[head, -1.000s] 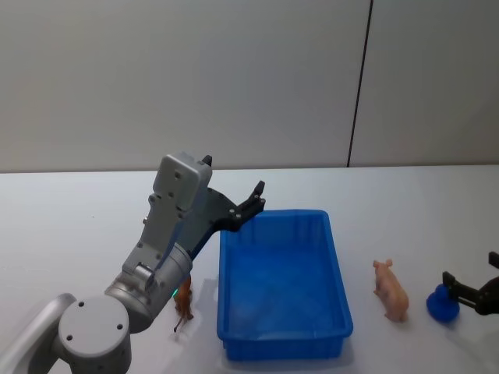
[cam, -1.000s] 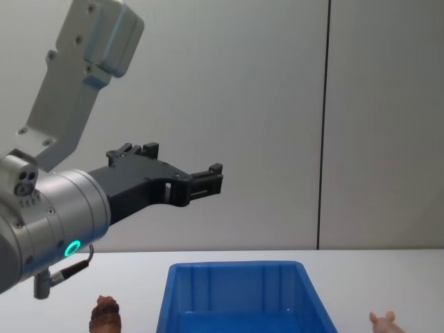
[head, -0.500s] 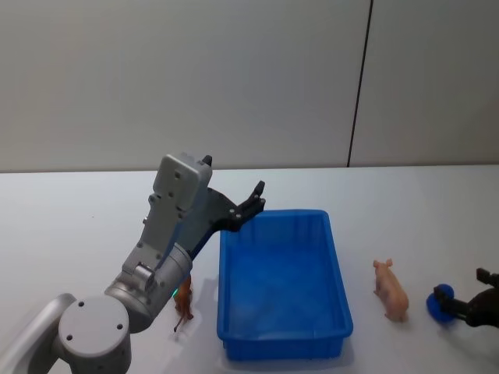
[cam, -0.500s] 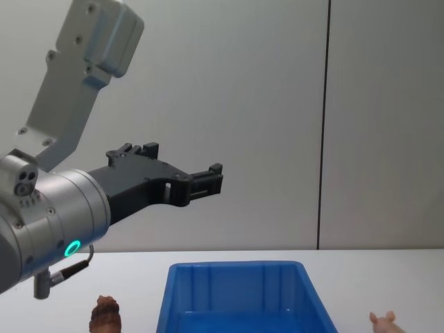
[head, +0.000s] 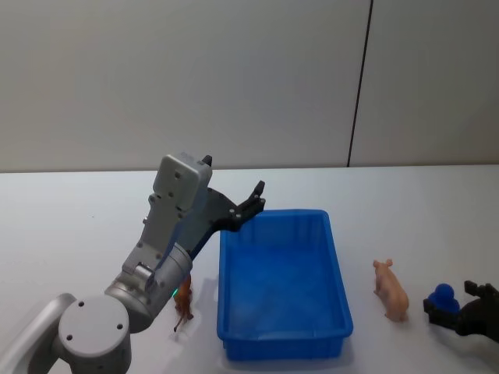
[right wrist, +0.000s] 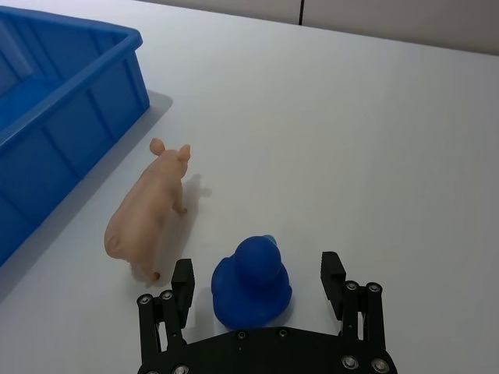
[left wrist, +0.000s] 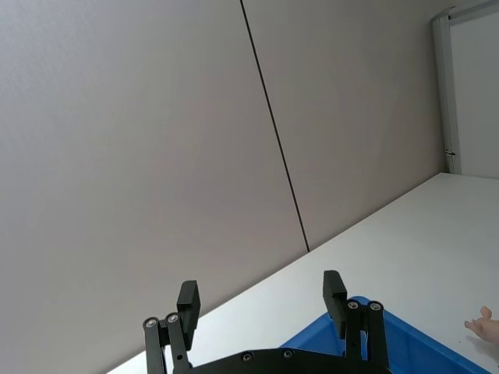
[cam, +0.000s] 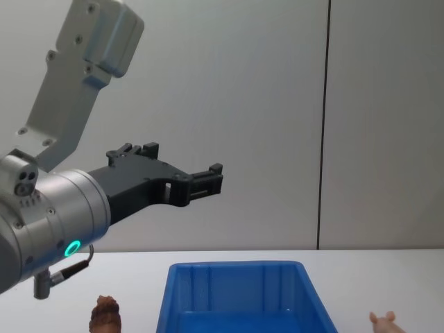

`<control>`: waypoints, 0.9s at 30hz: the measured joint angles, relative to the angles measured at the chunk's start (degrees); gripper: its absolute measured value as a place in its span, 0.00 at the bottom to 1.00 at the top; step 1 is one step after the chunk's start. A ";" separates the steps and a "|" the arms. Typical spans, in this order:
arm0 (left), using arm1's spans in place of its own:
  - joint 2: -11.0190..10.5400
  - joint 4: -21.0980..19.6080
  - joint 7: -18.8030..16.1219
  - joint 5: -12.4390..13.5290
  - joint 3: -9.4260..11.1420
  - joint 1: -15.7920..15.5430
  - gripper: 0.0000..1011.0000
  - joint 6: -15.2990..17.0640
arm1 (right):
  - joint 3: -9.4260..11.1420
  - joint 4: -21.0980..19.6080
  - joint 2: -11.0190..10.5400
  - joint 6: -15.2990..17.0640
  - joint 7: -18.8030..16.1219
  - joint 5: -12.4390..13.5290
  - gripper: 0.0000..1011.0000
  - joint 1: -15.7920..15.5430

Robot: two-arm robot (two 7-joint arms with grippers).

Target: Pick up the two dolls from the table and place them into the box.

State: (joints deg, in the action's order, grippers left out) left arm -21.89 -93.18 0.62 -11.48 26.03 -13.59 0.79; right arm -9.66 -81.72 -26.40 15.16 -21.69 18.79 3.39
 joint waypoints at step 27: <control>0.00 0.00 0.00 0.00 0.00 0.00 0.99 0.00 | -1.08 3.27 1.03 0.36 -0.93 -1.35 0.48 1.90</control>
State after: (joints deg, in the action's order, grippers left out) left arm -21.89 -93.18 0.62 -11.48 26.03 -13.59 0.79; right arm -10.74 -78.44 -25.37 15.52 -22.63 17.44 5.29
